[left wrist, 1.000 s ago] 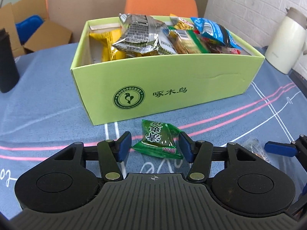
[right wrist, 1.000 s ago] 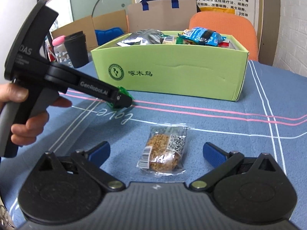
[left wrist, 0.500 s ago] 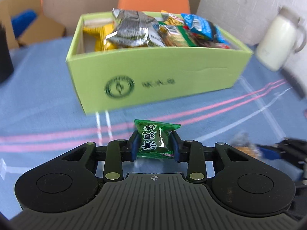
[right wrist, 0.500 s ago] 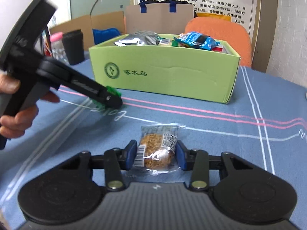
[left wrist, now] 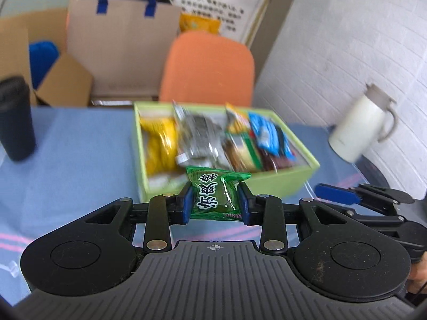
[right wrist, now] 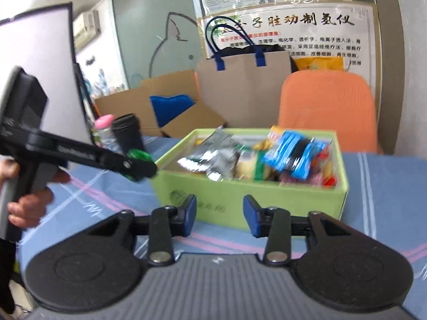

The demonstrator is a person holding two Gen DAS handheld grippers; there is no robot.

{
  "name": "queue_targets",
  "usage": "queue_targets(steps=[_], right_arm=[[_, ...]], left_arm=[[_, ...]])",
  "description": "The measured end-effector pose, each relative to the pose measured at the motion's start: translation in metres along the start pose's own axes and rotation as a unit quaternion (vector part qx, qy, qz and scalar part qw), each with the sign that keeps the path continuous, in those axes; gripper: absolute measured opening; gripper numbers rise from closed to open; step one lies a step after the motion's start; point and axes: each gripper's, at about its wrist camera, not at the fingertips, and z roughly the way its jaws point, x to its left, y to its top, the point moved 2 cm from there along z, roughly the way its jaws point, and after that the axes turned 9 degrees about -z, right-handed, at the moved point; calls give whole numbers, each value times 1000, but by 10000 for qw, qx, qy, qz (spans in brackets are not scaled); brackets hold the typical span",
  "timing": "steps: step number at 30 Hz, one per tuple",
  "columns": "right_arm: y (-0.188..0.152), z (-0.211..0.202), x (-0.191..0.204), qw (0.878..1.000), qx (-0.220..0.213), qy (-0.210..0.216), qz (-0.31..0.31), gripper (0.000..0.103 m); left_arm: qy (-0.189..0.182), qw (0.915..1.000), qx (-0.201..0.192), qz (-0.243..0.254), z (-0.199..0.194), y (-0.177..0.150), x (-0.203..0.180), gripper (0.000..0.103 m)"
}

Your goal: Organize snacks

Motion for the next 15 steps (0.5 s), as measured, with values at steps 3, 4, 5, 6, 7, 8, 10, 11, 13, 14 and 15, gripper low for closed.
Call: queue_targets(steps=[3, 4, 5, 6, 7, 8, 10, 11, 13, 14, 15], right_arm=[[-24, -4, 17, 9982, 226, -170, -534, 102], [-34, 0, 20, 9972, 459, -125, -585, 102], [-45, 5, 23, 9956, 701, -8, -615, 102], [-54, 11, 27, 9939, 878, 111, -655, 102], [-61, 16, 30, 9919, 1029, 185, -715, 102], [-66, 21, 32, 9898, 1165, 180, -795, 102], [-69, 26, 37, 9882, 1222, 121, -917, 102], [-68, 27, 39, 9873, 1233, 252, -965, 102], [-65, 31, 39, 9861, 1272, 386, -997, 102], [-64, 35, 40, 9851, 1317, 330, -1056, 102], [-65, 37, 41, 9839, 1349, 278, -1141, 102]], left_arm=[[-135, 9999, 66, 60, -1, -7, 2, 13], [-149, 9998, 142, 67, 2, -15, 2, 13], [-159, 9996, 246, 49, 7, -27, 3, 13], [-162, 9991, 403, 17, 14, -38, 3, 13], [-154, 9983, 564, -24, 22, -49, 4, 13], [-105, 9977, 662, -58, 27, -60, 6, 13], [22, 9970, 766, -80, 33, -77, 7, 13], [36, 9966, 813, -105, 34, -84, 7, 13], [-37, 9958, 893, -221, 35, -90, 12, 13], [-56, 9955, 911, -254, 35, -91, 13, 13], [-39, 9956, 902, -261, 34, -92, 13, 13]])
